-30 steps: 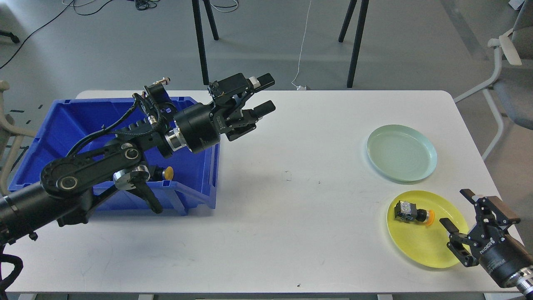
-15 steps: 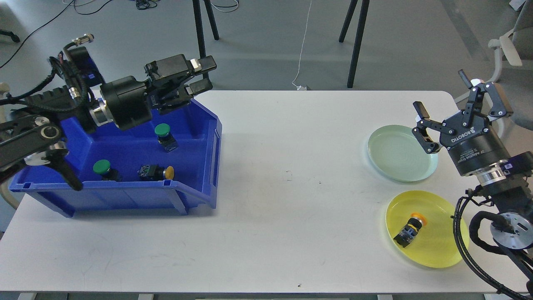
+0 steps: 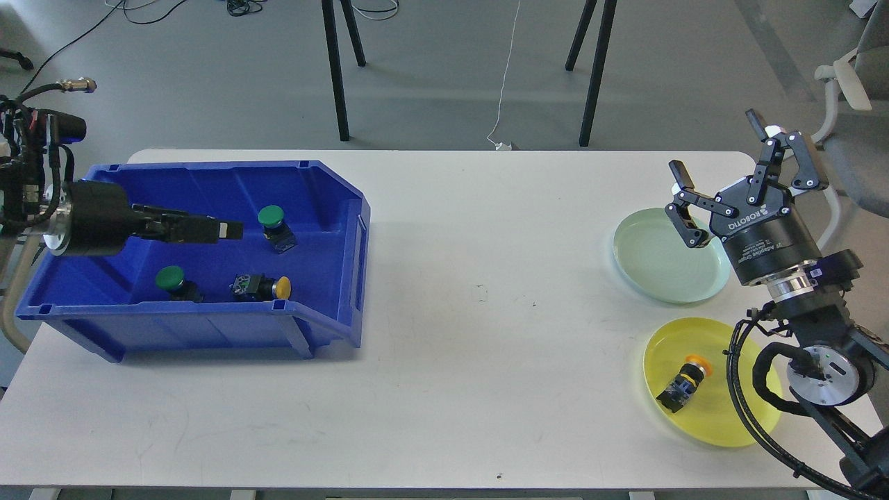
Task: Pass button and place on color plate
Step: 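Raise the right gripper away and reach the left gripper into the bin, then grasp a green-capped button in the bin with the left gripper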
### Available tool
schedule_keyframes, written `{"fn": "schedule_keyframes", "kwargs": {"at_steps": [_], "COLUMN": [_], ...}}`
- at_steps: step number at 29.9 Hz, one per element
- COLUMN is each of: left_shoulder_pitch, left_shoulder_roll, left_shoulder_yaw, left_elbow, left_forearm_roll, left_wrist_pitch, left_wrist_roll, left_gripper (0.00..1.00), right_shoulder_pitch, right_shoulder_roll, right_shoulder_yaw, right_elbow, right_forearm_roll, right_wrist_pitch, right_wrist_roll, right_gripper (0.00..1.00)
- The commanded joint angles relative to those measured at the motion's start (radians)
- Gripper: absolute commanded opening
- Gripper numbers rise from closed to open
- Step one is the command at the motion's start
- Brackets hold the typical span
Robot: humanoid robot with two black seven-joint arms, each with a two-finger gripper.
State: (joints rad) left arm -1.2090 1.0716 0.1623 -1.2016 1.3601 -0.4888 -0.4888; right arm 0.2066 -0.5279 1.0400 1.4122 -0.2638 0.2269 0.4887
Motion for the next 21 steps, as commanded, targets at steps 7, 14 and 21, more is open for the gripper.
{"fn": "schedule_keyframes", "kwargs": {"at_steps": [7,14,21], "left_shoulder_pitch": [-0.011,-0.009,0.000], "left_shoulder_roll": [-0.097,-0.124,-0.139], "left_shoulder_yaw": [0.091,0.112,0.112], "left_elbow": [0.200,0.226,0.226], "left_forearm_roll": [0.135,0.168,0.169], "left_wrist_pitch": [0.000,0.000,0.000], "left_wrist_roll": [0.000,0.000,0.000], "left_gripper": [0.80,0.80,0.80], "right_shoulder_pitch": [-0.006,-0.007,-0.009], "right_shoulder_roll": [0.000,0.002,0.002], "right_shoulder_yaw": [0.000,0.000,0.000], "right_elbow": [0.004,0.004,0.004], "right_forearm_roll": [0.000,0.000,0.000], "right_wrist_pitch": [0.000,0.000,0.000], "right_wrist_roll": [0.000,0.000,0.000], "right_gripper": [1.00,1.00,1.00]}}
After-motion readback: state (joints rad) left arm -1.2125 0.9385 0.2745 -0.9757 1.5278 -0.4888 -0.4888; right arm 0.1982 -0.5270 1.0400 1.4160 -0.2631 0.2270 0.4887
